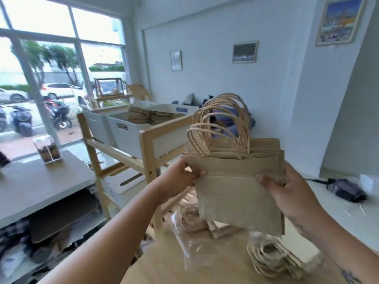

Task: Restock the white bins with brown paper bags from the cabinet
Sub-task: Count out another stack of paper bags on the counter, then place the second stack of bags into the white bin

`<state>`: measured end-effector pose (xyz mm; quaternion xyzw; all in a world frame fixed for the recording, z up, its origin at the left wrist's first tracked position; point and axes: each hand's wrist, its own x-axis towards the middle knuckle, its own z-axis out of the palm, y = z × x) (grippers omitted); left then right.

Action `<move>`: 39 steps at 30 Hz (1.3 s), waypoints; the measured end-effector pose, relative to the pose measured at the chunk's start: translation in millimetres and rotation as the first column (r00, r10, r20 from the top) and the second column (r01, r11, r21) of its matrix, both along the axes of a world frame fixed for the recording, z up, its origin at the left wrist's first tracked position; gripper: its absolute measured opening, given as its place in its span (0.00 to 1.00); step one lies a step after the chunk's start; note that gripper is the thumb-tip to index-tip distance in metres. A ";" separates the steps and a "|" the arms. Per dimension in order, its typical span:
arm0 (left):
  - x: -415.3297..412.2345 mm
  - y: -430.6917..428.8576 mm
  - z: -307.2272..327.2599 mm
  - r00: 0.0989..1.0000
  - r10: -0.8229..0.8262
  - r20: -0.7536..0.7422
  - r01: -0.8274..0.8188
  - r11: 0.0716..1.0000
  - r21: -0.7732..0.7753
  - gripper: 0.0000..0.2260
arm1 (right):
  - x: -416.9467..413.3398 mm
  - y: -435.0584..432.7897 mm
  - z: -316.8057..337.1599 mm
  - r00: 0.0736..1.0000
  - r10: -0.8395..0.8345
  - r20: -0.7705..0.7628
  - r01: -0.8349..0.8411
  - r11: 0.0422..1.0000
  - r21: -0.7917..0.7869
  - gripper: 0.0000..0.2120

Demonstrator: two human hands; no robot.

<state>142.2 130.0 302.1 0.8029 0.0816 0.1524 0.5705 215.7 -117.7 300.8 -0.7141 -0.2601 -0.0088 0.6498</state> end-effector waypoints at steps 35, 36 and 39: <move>37.5 533.5 160.4 0.911 0.097 0.400 -0.407 0.357 0.841 0.07 | 155.8 586.5 138.7 0.566 0.209 0.798 0.344 0.819 -0.459 0.10; 43.2 540.8 157.0 0.920 0.091 0.381 -0.386 0.375 0.843 0.09 | 159.4 594.8 136.7 0.610 0.234 0.757 0.318 0.803 -0.504 0.11; 58.2 555.1 149.5 0.946 0.112 0.303 -0.322 0.406 0.855 0.08 | 170.3 614.4 131.3 0.678 0.315 0.664 0.219 0.775 -0.592 0.08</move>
